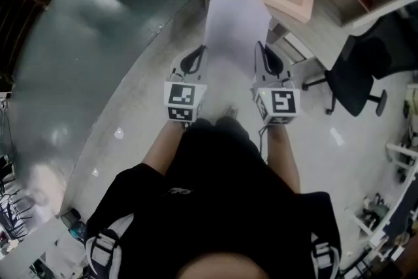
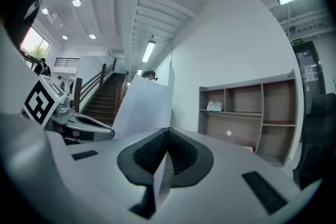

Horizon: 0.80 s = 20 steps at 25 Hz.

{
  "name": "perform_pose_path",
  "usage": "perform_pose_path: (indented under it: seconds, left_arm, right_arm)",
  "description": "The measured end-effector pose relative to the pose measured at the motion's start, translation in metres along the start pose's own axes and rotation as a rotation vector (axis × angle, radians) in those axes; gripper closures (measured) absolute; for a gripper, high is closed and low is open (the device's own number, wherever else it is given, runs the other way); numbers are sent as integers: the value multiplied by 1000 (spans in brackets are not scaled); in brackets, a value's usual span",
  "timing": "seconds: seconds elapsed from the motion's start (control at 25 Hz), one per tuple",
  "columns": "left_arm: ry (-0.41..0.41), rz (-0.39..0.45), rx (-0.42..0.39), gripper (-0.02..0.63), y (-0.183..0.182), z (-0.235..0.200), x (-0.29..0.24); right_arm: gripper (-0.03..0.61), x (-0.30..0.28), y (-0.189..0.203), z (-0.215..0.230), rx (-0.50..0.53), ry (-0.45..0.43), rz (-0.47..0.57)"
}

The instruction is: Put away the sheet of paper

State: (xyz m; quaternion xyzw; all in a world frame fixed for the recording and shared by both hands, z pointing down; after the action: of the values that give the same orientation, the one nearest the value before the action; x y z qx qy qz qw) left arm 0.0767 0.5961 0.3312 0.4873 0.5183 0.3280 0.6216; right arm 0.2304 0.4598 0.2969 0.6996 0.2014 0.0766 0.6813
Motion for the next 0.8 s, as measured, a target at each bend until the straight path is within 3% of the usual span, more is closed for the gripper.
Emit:
perform_pose_path:
  seconds: [0.52,0.8]
  left_arm:
    - [46,-43,-29,569,2,27,-9]
    - [-1,-60,-29,569,2,26,-17]
  right_arm:
    - [560,19,22,11,-69,6,5]
    - [560,4,25,22,-68,-42,-7]
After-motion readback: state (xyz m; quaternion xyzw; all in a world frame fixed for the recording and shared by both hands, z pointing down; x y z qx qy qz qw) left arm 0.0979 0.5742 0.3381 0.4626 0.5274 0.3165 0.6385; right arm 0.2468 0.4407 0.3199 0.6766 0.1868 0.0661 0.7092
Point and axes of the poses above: the fingertips, and each gripper's own axes: x backward along the fingers, z to its right, y out of its underside, the point moved 8 cm from there along x, backward along the fingers, and after that the axes turned 1 degree about -z, right-handed, at the moved point
